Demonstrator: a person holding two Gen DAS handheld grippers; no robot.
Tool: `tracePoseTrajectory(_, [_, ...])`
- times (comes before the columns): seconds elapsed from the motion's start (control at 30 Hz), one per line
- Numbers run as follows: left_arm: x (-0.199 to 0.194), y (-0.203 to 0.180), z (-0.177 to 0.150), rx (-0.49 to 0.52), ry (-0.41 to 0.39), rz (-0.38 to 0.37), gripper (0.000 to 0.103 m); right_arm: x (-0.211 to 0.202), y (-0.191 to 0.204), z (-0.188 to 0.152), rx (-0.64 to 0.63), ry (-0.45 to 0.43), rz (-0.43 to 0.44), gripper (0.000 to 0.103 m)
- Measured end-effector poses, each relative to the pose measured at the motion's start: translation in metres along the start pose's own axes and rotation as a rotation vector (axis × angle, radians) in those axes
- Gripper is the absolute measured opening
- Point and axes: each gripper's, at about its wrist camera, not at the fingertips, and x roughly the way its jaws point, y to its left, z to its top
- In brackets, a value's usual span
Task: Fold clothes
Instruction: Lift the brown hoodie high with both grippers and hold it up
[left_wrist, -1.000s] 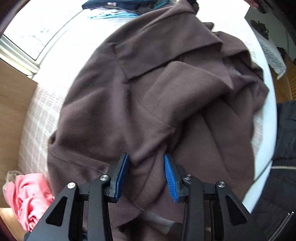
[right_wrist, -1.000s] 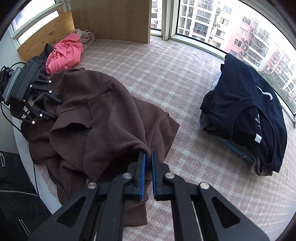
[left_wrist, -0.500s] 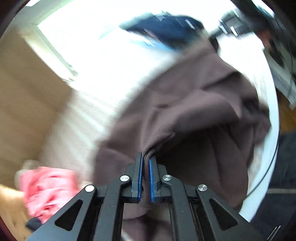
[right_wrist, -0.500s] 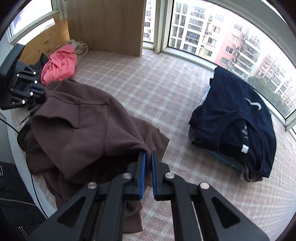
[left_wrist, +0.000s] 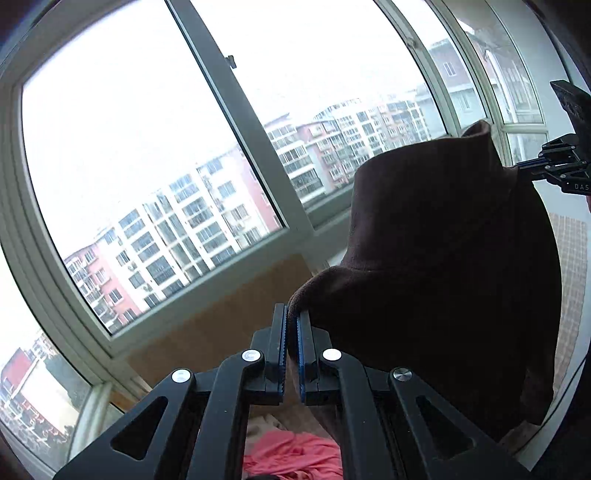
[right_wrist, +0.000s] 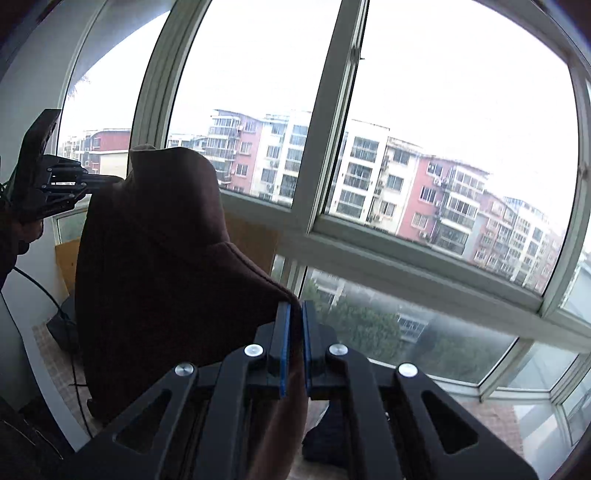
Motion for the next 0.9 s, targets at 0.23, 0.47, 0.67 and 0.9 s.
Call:
tracePoseTrajectory(0.23, [-0.043,0.004,0.016,-0.021,-0.021,-0.005,0.004,-0.048,0.013,0.028,0.014,-0.042,-0.015,0.006])
tracePoseTrajectory(0.47, [-0.018,-0.033,0.002,0.006,0.04,-0.06,0.004,-0.049,0.007,0.014,0.109,-0.005,-0.007,0.002])
tracePoseTrajectory(0.67, [0.008,-0.07,-0.003,0.049,0.125,-0.128,0.004,-0.007,0.008,-0.03,0.098,0.141,0.034,0.003])
tracePoseTrajectory(0.9, [0.032,-0.067,-0.014,0.043,0.272,-0.078,0.004,0.054,0.084,-0.174,0.105,0.362,0.298,0.034])
